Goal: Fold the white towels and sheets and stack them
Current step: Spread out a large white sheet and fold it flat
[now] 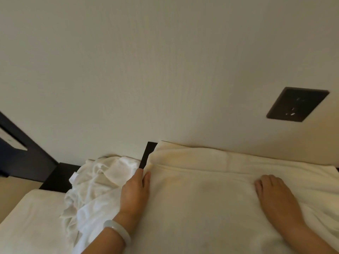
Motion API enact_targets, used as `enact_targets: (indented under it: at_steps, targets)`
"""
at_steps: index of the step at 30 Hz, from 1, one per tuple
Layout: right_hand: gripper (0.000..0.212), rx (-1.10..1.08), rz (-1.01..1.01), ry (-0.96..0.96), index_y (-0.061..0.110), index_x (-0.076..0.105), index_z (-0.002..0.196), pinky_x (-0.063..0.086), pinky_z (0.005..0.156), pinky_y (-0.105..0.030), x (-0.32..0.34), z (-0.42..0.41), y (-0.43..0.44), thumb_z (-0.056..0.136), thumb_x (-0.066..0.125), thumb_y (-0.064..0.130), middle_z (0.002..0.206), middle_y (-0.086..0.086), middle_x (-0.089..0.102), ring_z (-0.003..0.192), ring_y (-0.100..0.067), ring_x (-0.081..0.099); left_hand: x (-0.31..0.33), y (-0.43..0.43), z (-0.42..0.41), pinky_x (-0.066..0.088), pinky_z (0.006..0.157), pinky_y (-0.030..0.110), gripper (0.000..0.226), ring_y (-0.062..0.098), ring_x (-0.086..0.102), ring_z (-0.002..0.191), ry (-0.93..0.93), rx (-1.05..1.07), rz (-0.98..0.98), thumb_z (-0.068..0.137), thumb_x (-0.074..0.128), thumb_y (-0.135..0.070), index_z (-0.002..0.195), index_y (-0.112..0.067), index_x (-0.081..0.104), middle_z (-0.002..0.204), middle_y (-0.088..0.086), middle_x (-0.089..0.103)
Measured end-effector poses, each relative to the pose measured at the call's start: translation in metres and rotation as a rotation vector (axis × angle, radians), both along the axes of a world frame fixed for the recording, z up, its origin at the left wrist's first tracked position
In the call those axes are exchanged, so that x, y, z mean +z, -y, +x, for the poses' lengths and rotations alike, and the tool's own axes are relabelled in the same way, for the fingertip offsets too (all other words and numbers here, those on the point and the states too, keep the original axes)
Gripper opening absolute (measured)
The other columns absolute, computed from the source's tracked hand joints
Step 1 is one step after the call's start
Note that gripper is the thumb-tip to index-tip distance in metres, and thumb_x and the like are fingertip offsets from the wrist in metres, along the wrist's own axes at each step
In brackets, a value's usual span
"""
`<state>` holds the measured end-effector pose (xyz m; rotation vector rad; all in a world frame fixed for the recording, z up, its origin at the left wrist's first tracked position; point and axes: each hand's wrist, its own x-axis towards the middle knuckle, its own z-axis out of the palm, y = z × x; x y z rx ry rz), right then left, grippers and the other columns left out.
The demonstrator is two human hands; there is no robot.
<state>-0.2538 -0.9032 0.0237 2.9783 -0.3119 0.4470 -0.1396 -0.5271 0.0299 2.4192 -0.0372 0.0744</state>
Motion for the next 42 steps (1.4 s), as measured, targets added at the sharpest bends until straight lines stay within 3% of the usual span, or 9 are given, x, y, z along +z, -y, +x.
enact_targets:
  at_steps: [5, 12, 17, 20, 23, 29, 32, 35, 42]
  targets:
    - [0.026, -0.059, 0.130, 0.028, 0.012, 0.051, 0.072, 0.046, 0.055, -0.042, 0.011, -0.047, -0.024, 0.087, 0.072, 0.014, 0.067, -0.008, 0.051, 0.063, -0.032, 0.052, -0.006, -0.020, -0.043, 0.033, 0.048, 0.018, 0.034, 0.010, 0.050, 0.052, 0.018, -0.019, -0.011, 0.100, 0.045, -0.039, 0.071, -0.023, 0.038, 0.056, -0.005, 0.051]
    - [0.018, -0.055, 0.494, -0.304, 0.029, 0.046, 0.088, 0.044, 0.072, -0.030, 0.025, -0.088, -0.022, 0.098, 0.052, 0.044, 0.088, 0.011, 0.053, 0.084, -0.008, 0.051, -0.004, -0.048, -0.078, 0.033, 0.049, 0.023, 0.038, 0.011, 0.048, 0.052, -0.036, 0.015, -0.002, 0.098, 0.051, -0.037, 0.066, -0.024, 0.036, 0.054, -0.004, 0.050]
    - [0.031, -0.097, 0.663, -0.551, 0.039, 0.039, 0.109, 0.046, 0.081, -0.022, 0.054, -0.092, 0.003, 0.093, 0.065, 0.030, 0.106, 0.014, 0.055, 0.094, -0.003, 0.057, 0.021, -0.042, -0.056, 0.039, 0.055, 0.024, 0.026, 0.010, 0.056, 0.066, -0.193, -0.022, -0.034, 0.097, 0.054, -0.036, 0.077, -0.020, 0.058, 0.069, -0.004, 0.062]
    - [0.045, -0.003, 0.751, -0.488, 0.046, 0.042, 0.113, 0.048, 0.075, -0.019, 0.075, -0.096, 0.025, 0.092, 0.065, 0.014, 0.091, 0.003, 0.063, 0.079, -0.006, 0.062, 0.039, -0.047, -0.042, 0.042, 0.057, 0.022, 0.013, 0.005, 0.063, 0.067, -0.196, -0.043, -0.145, 0.094, 0.059, -0.039, 0.084, -0.035, 0.066, 0.069, -0.008, 0.069]
    - [0.041, 0.024, 0.918, -0.370, 0.034, 0.051, 0.116, 0.050, 0.061, -0.025, 0.112, -0.079, 0.058, 0.088, 0.069, 0.010, 0.085, -0.008, 0.069, 0.068, -0.021, 0.066, 0.055, -0.051, -0.022, 0.042, 0.061, 0.021, 0.012, 0.000, 0.063, 0.072, -0.140, -0.017, -0.246, 0.092, 0.060, -0.045, 0.082, -0.043, 0.066, 0.073, -0.016, 0.070]
    - [0.017, -0.029, 0.735, -0.430, 0.025, 0.063, 0.090, 0.048, 0.074, -0.031, 0.097, -0.002, 0.073, 0.088, 0.071, 0.011, 0.086, -0.003, 0.070, 0.084, -0.022, 0.066, 0.039, -0.005, 0.033, 0.039, 0.059, 0.025, 0.021, 0.019, 0.058, 0.072, -0.137, -0.066, -0.114, 0.098, 0.056, -0.032, 0.083, -0.018, 0.063, 0.072, -0.001, 0.063]
    - [0.021, -0.113, 0.649, -0.473, 0.025, 0.054, 0.097, 0.048, 0.077, -0.031, 0.063, 0.010, 0.063, 0.089, 0.070, 0.014, 0.098, 0.000, 0.065, 0.088, -0.016, 0.061, 0.022, 0.002, 0.044, 0.029, 0.051, 0.015, 0.026, 0.010, 0.052, 0.065, -0.167, -0.082, -0.049, 0.098, 0.055, -0.030, 0.073, -0.024, 0.053, 0.066, -0.008, 0.056]
    - [0.028, -0.045, 0.646, -0.401, 0.035, 0.049, 0.089, 0.050, 0.072, -0.031, 0.050, 0.009, 0.066, 0.088, 0.069, 0.016, 0.087, 0.009, 0.062, 0.078, -0.008, 0.059, 0.018, 0.002, 0.051, 0.032, 0.055, 0.014, 0.015, 0.002, 0.056, 0.070, -0.160, -0.068, -0.088, 0.098, 0.054, -0.032, 0.084, -0.028, 0.061, 0.073, -0.012, 0.062]
    - [0.023, 0.015, 0.723, -0.320, 0.033, 0.064, 0.095, 0.045, 0.067, -0.014, 0.067, 0.018, 0.104, 0.082, 0.077, 0.019, 0.082, 0.009, 0.069, 0.073, -0.005, 0.064, 0.033, -0.007, 0.075, 0.040, 0.055, 0.022, 0.013, 0.006, 0.060, 0.069, -0.121, -0.038, -0.125, 0.095, 0.056, -0.037, 0.086, -0.040, 0.064, 0.072, -0.010, 0.068]
